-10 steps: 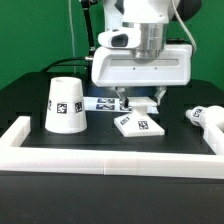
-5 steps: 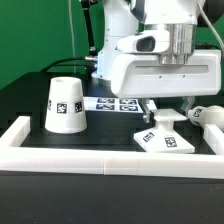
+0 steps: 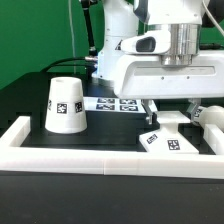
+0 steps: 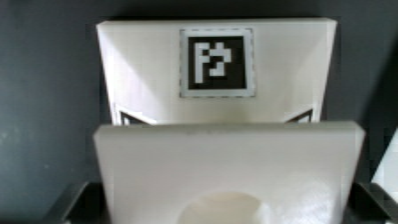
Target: Assemble lamp
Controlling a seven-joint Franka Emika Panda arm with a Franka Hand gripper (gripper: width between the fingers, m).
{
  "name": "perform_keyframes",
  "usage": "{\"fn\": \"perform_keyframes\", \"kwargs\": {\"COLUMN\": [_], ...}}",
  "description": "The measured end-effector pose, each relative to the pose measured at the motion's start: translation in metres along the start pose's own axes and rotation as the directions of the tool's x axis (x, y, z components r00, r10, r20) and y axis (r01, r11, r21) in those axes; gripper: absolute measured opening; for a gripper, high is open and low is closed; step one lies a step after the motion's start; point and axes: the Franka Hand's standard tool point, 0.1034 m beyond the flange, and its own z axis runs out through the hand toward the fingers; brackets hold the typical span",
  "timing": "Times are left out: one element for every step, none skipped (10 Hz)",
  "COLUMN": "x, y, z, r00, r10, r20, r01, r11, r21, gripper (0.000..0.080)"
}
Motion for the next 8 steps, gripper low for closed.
{"fn": "perform_keyframes", "kwargs": {"x": [0.000,0.006,0.014,0.020,0.024,0.031,0.040,0.047], "y": [-0.007,-0.012,-0.016,-0.020,-0.024,-0.029,-0.033,-0.036], "z": [0.000,0.001,0.002,0.003,0.003,0.005,0.006,0.007], "r00": [0.996,0.996,0.995,0.995,0.994,0.993,0.989,0.985], "r10": [0.091,0.094,0.088,0.080,0.072,0.048,0.017,-0.015], "r20": [0.002,-0.008,-0.037,-0.067,-0.086,-0.112,-0.149,-0.170], "r01": [-0.091,-0.094,-0.088,-0.079,-0.071,-0.046,-0.014,0.019], "r11": [0.996,0.996,0.996,0.997,0.997,0.999,1.000,1.000], "r21": [0.003,0.006,0.011,0.015,0.018,0.020,0.021,0.018], "gripper": [0.0534,0.0534,0.0534,0.0534,0.0534,0.0534,0.0534,0.0534]}}
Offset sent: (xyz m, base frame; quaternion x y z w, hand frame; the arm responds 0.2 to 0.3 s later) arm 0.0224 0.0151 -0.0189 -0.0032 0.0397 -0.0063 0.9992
